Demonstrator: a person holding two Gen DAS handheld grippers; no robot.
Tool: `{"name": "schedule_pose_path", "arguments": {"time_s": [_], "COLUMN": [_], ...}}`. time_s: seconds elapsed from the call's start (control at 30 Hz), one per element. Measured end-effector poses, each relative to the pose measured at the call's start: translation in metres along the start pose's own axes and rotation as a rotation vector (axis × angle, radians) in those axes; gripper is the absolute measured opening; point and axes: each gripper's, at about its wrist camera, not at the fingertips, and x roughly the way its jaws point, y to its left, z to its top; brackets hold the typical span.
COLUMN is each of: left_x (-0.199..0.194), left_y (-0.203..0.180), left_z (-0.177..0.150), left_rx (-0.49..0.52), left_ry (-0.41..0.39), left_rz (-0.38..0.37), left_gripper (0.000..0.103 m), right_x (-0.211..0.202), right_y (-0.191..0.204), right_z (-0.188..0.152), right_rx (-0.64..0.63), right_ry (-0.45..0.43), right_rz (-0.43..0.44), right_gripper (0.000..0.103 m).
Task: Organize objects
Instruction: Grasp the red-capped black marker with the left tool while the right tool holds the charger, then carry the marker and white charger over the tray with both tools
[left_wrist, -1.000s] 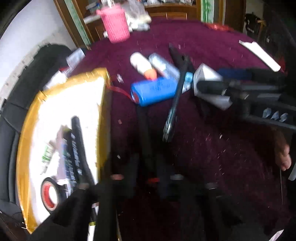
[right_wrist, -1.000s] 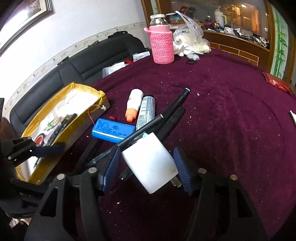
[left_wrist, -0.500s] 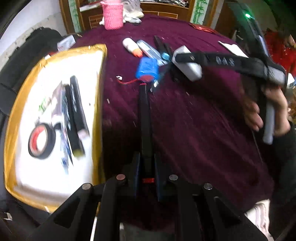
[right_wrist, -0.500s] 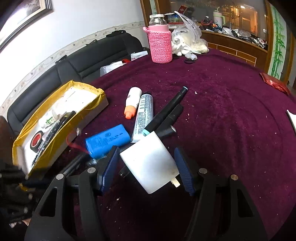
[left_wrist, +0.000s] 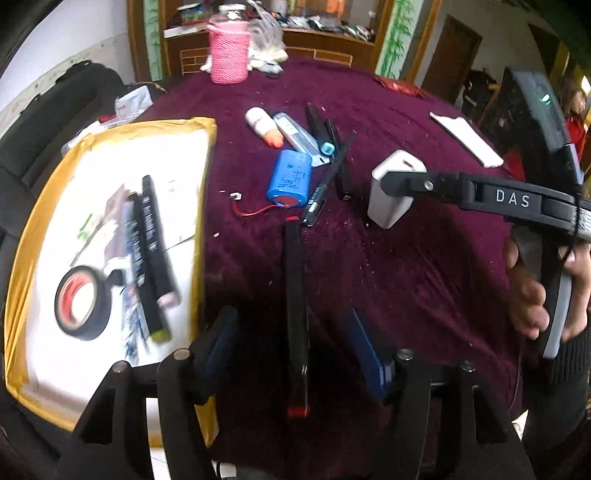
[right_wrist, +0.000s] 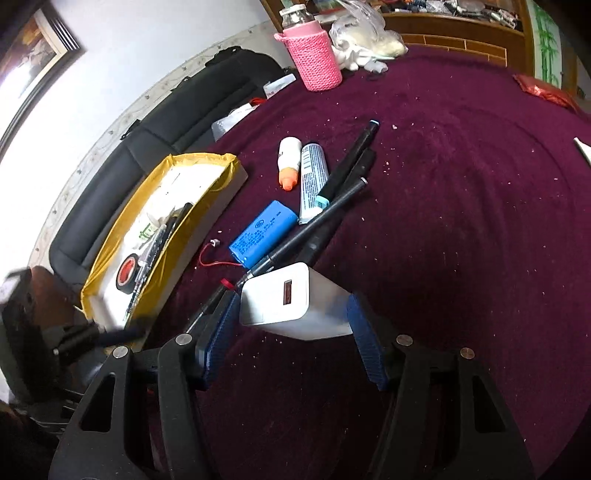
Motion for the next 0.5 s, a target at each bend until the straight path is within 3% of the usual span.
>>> {"name": "schedule_pose_path", "arguments": {"time_s": [0.17,0.27,0.4,0.5], "left_x": [0.018,0.021,0.024,0.019], "left_y": [-0.005,-0.007,-0.006,-0.001], "left_z": [0.005,0.002,-0.001,-0.001], "left_rx": [0.001,-0.003,0.024,-0.007], "left_ry": [0.0,0.006,0.005,0.004], "left_rz": [0.11,0.11,0.165,0.119], "left_gripper": [0.059,0.038,0.013,0.013], "right_x": [0.008,0.015,0.022,0.029], "right_y": [0.004,0.004,0.01,0.013], "right_z": [0.002,0.004,0.004,0.004], "right_rx": [0.005,-0.003,-0.05,-0.082], "right_ry": [-0.105,-0.145,-0.144,-0.13], "right_rz": [-0.033,-0.041,-0.066,-0.101], "right_gripper": [0.063,0.064,0.067,0.069]}}
